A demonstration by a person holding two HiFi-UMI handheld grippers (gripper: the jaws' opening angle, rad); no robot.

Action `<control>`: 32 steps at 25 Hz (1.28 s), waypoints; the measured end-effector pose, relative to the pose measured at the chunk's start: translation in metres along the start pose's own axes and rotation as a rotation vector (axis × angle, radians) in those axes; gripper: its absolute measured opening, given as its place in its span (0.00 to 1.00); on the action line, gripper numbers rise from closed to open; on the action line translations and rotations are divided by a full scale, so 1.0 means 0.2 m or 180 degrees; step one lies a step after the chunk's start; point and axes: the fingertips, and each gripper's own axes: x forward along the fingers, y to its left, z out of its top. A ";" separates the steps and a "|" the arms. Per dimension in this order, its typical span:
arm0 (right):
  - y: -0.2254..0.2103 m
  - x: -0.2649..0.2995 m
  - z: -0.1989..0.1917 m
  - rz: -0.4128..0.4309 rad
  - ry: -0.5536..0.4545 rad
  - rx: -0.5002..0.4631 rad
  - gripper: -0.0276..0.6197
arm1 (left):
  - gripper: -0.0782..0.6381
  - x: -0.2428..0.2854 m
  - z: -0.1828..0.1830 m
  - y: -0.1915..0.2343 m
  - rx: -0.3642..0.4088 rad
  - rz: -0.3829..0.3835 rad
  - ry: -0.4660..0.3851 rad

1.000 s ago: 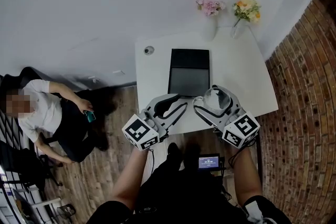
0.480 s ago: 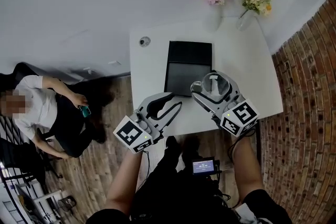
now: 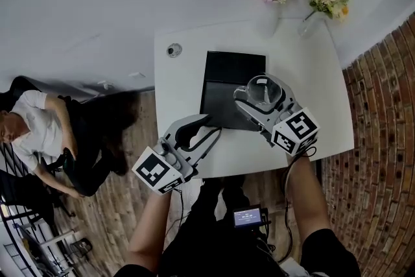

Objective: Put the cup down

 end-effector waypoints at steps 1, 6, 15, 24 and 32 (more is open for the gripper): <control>-0.02 0.02 -0.01 0.0009 0.0013 -0.0015 0.69 | 0.27 0.01 -0.01 0.02 -0.0005 0.0018 -0.0005; -0.13 0.12 -0.07 0.0054 0.0085 -0.0079 0.69 | 0.27 0.03 -0.02 0.10 -0.0023 0.0096 -0.0035; -0.30 0.31 -0.12 0.0085 0.0230 -0.0323 0.69 | 0.27 0.06 -0.06 0.16 -0.0061 0.0139 -0.0070; -0.38 0.46 -0.21 0.0153 0.0522 -0.0687 0.69 | 0.27 0.06 -0.06 0.21 -0.0058 0.0210 -0.0091; -0.41 0.53 -0.25 0.0231 0.0742 -0.0876 0.69 | 0.27 0.05 -0.06 0.24 -0.0068 0.0239 -0.0112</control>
